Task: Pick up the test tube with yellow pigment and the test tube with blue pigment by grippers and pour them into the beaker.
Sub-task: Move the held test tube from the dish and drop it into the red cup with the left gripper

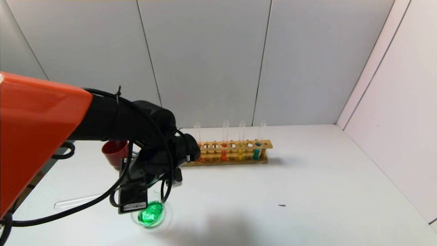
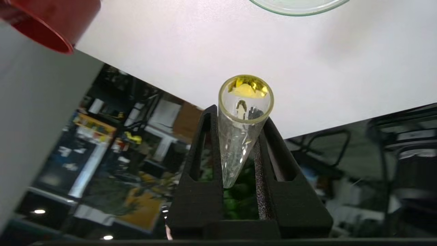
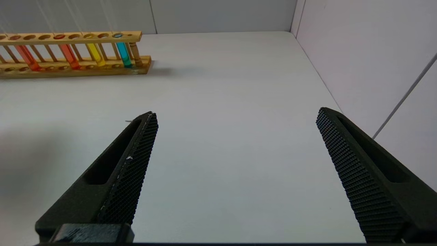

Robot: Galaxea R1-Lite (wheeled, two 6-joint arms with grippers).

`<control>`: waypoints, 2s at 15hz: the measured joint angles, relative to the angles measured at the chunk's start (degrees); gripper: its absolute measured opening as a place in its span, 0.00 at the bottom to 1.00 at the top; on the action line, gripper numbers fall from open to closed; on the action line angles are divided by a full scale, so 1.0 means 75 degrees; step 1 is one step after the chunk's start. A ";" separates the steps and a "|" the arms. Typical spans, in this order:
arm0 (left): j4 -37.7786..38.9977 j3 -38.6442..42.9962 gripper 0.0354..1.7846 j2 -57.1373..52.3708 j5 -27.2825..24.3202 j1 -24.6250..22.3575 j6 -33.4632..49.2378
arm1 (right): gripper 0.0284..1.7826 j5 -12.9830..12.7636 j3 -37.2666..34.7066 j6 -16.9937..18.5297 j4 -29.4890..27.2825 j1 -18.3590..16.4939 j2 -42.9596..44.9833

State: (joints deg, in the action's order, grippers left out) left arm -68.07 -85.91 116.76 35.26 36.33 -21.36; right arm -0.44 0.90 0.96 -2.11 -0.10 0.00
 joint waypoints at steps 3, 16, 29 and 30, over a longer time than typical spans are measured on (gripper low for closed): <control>0.0260 0.0336 0.16 -0.0876 -0.0408 0.0003 0.0956 | 0.95 0.0000 0.0000 0.0000 0.0000 0.0000 0.0000; 0.5229 0.1807 0.16 -0.3999 -0.1115 -0.2194 0.2661 | 0.95 0.0000 0.0000 0.0000 0.0000 0.0000 0.0000; 0.8504 0.0111 0.16 -0.1343 -0.2375 -0.4522 0.2606 | 0.95 0.0000 0.0000 0.0000 0.0000 0.0000 0.0000; 0.8507 -0.0005 0.16 -0.1136 -0.2371 -0.4520 0.2620 | 0.95 0.0000 0.0000 0.0000 0.0000 0.0000 0.0000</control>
State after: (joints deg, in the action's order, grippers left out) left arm -4.27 -85.94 108.24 17.47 2.43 -1.71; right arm -0.44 0.90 0.96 -2.11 -0.10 0.00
